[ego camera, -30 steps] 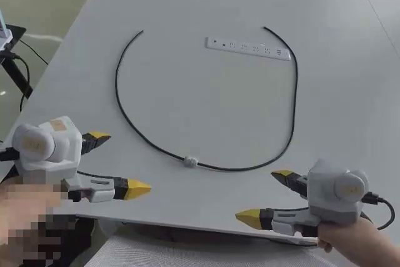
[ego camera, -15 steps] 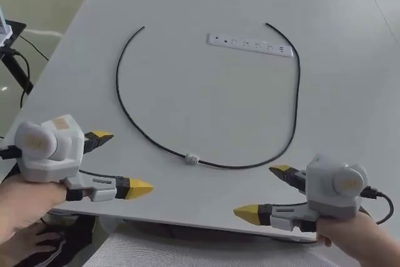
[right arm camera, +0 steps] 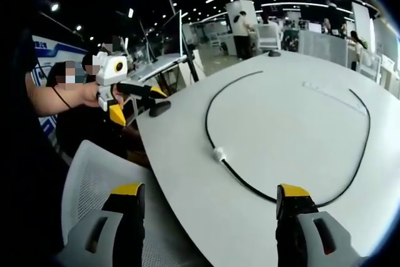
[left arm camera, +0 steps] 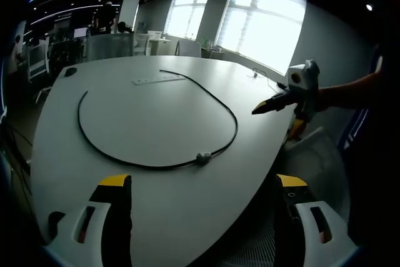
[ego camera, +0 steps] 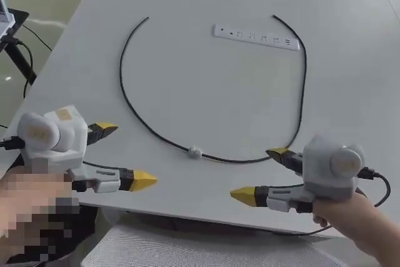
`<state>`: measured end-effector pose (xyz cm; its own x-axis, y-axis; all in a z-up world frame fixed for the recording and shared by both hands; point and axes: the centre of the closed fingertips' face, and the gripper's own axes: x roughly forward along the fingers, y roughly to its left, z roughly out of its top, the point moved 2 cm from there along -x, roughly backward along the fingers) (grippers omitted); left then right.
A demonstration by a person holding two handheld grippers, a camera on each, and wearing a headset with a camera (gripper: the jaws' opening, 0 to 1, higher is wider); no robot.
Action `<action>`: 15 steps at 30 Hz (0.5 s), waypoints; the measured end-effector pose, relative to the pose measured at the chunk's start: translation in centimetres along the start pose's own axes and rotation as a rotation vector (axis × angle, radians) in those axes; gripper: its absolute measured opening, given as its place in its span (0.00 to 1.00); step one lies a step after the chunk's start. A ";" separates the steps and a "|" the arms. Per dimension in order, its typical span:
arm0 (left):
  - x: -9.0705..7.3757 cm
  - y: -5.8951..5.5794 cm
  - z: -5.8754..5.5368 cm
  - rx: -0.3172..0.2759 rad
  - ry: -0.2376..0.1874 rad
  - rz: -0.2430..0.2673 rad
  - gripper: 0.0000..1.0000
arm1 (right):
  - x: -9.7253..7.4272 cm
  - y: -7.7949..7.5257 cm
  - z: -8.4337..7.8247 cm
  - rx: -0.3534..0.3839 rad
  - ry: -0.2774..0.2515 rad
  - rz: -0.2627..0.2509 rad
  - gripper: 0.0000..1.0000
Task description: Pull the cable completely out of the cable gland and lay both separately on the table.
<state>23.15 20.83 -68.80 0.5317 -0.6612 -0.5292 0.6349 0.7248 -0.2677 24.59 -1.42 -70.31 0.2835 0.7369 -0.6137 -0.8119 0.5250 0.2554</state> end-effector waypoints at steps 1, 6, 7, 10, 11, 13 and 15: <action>0.0 0.0 0.0 0.001 0.000 -0.001 0.94 | 0.1 0.0 0.0 -0.002 0.002 0.001 0.87; 0.2 0.1 -0.3 0.001 0.005 -0.002 0.93 | 0.5 0.0 0.2 -0.006 0.012 0.005 0.87; 0.2 0.1 -0.3 -0.002 0.003 -0.003 0.93 | 0.7 0.0 0.2 -0.009 0.014 0.006 0.87; 0.4 0.1 -0.4 -0.003 0.006 -0.005 0.93 | 1.0 -0.1 0.3 -0.014 0.025 0.009 0.86; 0.5 0.0 -0.5 -0.001 0.008 -0.007 0.93 | 1.2 -0.2 0.4 -0.017 0.029 0.010 0.85; 0.5 0.0 -0.5 -0.002 0.008 -0.010 0.93 | 1.5 -0.2 0.5 -0.024 0.041 0.008 0.85; 0.5 -0.1 -0.5 -0.001 0.004 -0.010 0.92 | 1.8 -0.2 0.8 -0.032 0.045 0.013 0.84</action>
<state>23.11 20.50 -69.43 0.5227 -0.6678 -0.5300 0.6395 0.7182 -0.2743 25.64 0.13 -70.90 0.2503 0.7230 -0.6439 -0.8314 0.5014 0.2398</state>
